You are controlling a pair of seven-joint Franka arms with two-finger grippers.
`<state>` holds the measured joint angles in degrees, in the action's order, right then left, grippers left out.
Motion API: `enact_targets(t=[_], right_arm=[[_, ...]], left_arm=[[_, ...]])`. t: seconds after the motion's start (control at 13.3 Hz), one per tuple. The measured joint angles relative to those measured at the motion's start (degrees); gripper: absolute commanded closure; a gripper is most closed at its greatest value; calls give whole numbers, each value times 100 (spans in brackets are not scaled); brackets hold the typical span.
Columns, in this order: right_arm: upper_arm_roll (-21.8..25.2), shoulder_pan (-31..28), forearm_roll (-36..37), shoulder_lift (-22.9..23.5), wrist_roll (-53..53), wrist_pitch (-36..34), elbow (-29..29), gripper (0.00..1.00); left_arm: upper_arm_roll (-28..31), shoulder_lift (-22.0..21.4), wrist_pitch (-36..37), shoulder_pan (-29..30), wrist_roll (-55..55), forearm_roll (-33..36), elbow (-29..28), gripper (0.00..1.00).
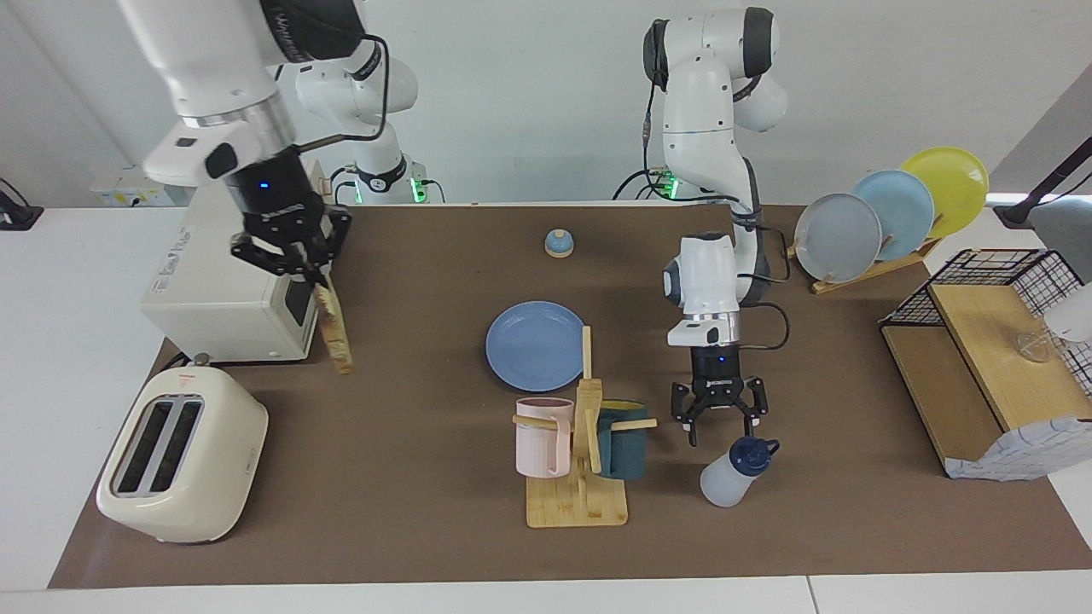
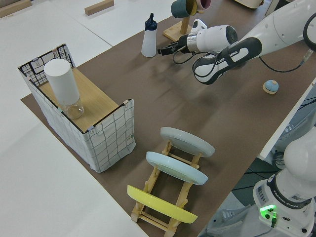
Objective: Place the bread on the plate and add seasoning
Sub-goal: 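Lay the bread on the blue plate while the left gripper reaches the bottle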
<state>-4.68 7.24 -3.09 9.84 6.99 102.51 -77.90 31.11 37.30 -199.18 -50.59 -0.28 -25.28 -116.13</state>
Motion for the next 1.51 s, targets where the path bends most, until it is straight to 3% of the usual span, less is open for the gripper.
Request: enact_targets(t=[0.38,0.68,0.9,1.43,1.51], right_arm=[[-26,936,-682,-441,-1773,1598,-1729,100],[-30,1715,-786,-307,-2755,3108,-2740,100],[-31,2174,-786,-106,-3308,3655,-3051,100],[5,2188,-786,-30,-3328,4290,-3695,100],[5,2188,-786,-47,-3328,4344,-3804,100]], left_arm=[[-10,192,355,72,-24,-6,473,0],[-158,416,620,323,-102,-84,813,0],[-328,1208,192,464,-380,-341,1434,0],[-342,1101,220,664,-367,-337,1714,0],[-353,1102,292,660,-269,-337,1708,18]])
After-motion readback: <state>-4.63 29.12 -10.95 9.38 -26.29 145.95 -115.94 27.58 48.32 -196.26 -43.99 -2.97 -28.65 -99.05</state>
